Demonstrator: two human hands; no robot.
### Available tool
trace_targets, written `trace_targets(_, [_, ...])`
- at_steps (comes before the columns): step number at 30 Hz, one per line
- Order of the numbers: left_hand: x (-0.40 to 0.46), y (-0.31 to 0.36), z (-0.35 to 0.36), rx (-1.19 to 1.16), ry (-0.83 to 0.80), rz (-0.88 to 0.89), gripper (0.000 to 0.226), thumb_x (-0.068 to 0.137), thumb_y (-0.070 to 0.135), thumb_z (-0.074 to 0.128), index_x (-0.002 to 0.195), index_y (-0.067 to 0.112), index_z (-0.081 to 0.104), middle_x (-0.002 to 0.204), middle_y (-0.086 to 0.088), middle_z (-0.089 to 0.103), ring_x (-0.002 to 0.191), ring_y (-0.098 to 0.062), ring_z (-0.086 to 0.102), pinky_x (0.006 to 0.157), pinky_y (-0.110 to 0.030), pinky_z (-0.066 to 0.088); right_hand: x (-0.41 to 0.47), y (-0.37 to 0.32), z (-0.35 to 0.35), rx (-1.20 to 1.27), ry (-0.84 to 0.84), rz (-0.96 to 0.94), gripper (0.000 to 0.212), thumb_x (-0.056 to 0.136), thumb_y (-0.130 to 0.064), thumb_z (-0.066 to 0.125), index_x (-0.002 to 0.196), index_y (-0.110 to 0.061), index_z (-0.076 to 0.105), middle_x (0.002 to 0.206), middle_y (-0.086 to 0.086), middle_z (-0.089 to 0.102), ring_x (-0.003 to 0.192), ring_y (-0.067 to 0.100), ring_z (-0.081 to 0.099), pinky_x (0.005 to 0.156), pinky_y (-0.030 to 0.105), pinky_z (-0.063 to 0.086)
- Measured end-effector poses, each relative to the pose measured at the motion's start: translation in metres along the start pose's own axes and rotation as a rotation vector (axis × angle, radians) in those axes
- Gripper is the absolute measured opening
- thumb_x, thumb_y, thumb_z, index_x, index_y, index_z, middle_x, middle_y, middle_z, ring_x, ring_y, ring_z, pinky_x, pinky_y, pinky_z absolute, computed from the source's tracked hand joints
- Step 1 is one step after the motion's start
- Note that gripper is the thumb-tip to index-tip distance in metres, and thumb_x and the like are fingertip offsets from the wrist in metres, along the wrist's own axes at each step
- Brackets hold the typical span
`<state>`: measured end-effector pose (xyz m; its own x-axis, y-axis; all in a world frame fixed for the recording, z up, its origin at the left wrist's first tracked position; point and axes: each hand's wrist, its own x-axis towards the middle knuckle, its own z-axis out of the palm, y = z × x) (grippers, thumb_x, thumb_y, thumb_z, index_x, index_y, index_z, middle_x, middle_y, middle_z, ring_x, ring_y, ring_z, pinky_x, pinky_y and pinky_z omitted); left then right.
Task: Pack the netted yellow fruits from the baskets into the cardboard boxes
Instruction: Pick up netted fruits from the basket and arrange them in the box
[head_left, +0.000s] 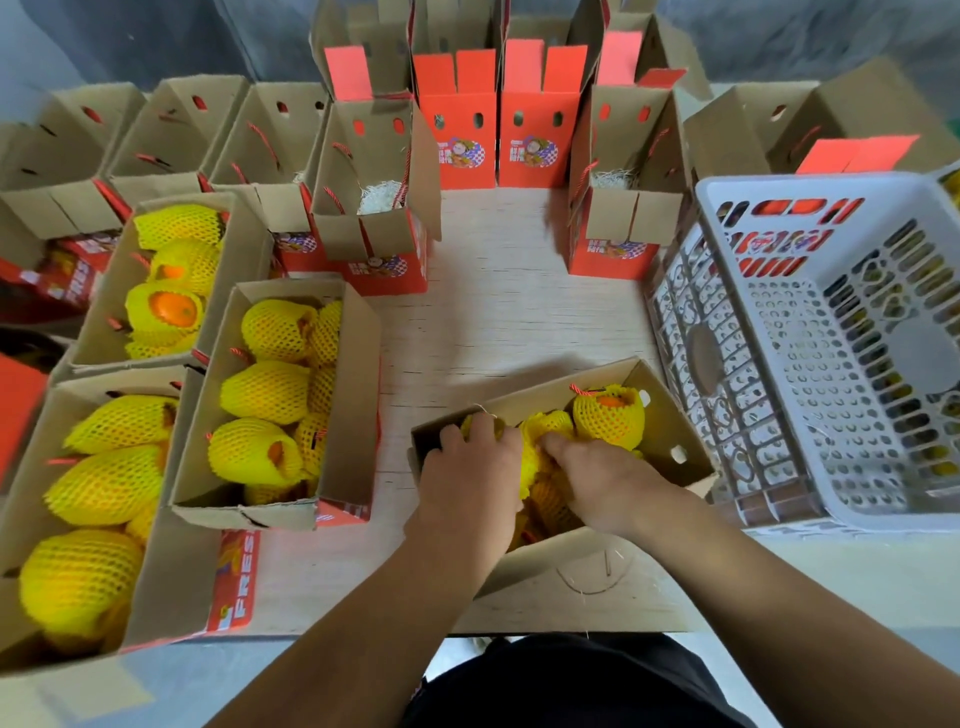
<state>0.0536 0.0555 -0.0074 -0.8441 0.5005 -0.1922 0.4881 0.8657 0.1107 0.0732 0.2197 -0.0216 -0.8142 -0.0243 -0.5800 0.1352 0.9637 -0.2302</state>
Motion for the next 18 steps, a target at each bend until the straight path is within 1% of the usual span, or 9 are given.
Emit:
trace_targets(2, [0.002,0.004,0.001,-0.092,-0.021,0.141,0.058,0.092,0.056,0.066,0.138,0.025,0.046,0.133,-0.001,0.049,0.116,-0.028,0.054,0.084,-0.043,0.056,-0.001,0.008,-0.002,0.113,-0.010,-0.055,0.050,0.095,-0.014,0.054,0.142,-0.030,0.046,0.120,0.012,0.067,0.110,0.033,0.064,0.079,0.033,0.046])
trace_targets(4, [0.007,0.004,0.006,-0.208,-0.151,0.256,0.060,0.094,0.063,0.057,0.140,0.026,0.044,0.134,0.001,0.053,0.117,-0.027,0.057,0.086,-0.045,0.055,-0.001,0.015,-0.003,0.250,-0.031,-0.075,0.048,0.094,-0.017,0.057,0.139,-0.032,0.053,0.126,0.005,0.067,0.114,0.028,0.063,0.088,0.031,0.049])
trace_targets(6, [0.013,-0.001,0.012,-0.329,-0.335,0.258,0.055,0.101,0.057,0.051,0.144,0.025,0.043,0.138,-0.001,0.055,0.121,-0.027,0.057,0.093,-0.045,0.052,0.001,0.019,-0.002,0.306,-0.048,-0.072,0.048,0.097,-0.016,0.055,0.141,-0.035,0.055,0.133,0.000,0.065,0.121,0.023,0.060,0.101,0.033,0.048])
trace_targets(8, [0.020,-0.008,0.017,-0.284,-0.418,0.251,0.048,0.102,0.052,0.050,0.141,0.023,0.048,0.138,-0.003,0.054,0.125,-0.029,0.053,0.100,-0.045,0.048,0.004,0.021,0.002,0.319,-0.027,-0.074,0.045,0.102,-0.019,0.051,0.144,-0.033,0.054,0.140,0.000,0.062,0.127,0.022,0.057,0.107,0.031,0.044])
trace_targets(10, [0.024,-0.011,0.020,-0.069,-0.386,0.290,0.050,0.099,0.052,0.055,0.143,0.028,0.049,0.142,-0.002,0.049,0.129,-0.031,0.046,0.106,-0.046,0.043,0.005,0.023,0.004,0.319,-0.001,-0.050,0.044,0.103,-0.023,0.050,0.146,-0.033,0.050,0.139,0.001,0.062,0.124,0.022,0.058,0.104,0.030,0.045])
trace_targets(13, [0.022,-0.010,0.021,0.146,-0.255,0.241,0.052,0.097,0.046,0.062,0.144,0.029,0.048,0.144,-0.007,0.041,0.131,-0.035,0.038,0.110,-0.048,0.037,0.002,0.020,0.004,0.234,0.006,-0.002,0.040,0.101,-0.031,0.050,0.139,-0.040,0.041,0.119,0.000,0.061,0.107,0.025,0.060,0.091,0.038,0.052])
trace_targets(14, [0.020,-0.010,0.021,0.180,-0.200,0.201,0.049,0.098,0.039,0.062,0.143,0.026,0.047,0.143,-0.010,0.041,0.129,-0.036,0.040,0.108,-0.047,0.038,0.000,0.016,0.004,0.156,0.013,0.022,0.039,0.099,-0.035,0.051,0.135,-0.040,0.037,0.119,0.000,0.058,0.109,0.028,0.059,0.087,0.040,0.052])
trace_targets(16, [0.017,-0.014,0.023,0.208,-0.094,0.133,0.042,0.100,0.023,0.058,0.140,0.020,0.046,0.142,-0.014,0.044,0.124,-0.037,0.047,0.106,-0.046,0.043,-0.001,0.004,0.000,0.003,0.052,0.092,0.042,0.098,-0.039,0.055,0.135,-0.033,0.035,0.129,0.004,0.050,0.119,0.034,0.057,0.082,0.042,0.050])
trace_targets(18, [0.013,-0.017,0.027,0.182,-0.020,0.108,0.040,0.101,0.017,0.056,0.140,0.019,0.045,0.140,-0.013,0.049,0.122,-0.035,0.052,0.105,-0.044,0.046,0.002,-0.006,-0.004,-0.059,0.070,0.125,0.041,0.099,-0.032,0.058,0.136,-0.023,0.044,0.135,0.006,0.050,0.122,0.034,0.058,0.085,0.043,0.051])
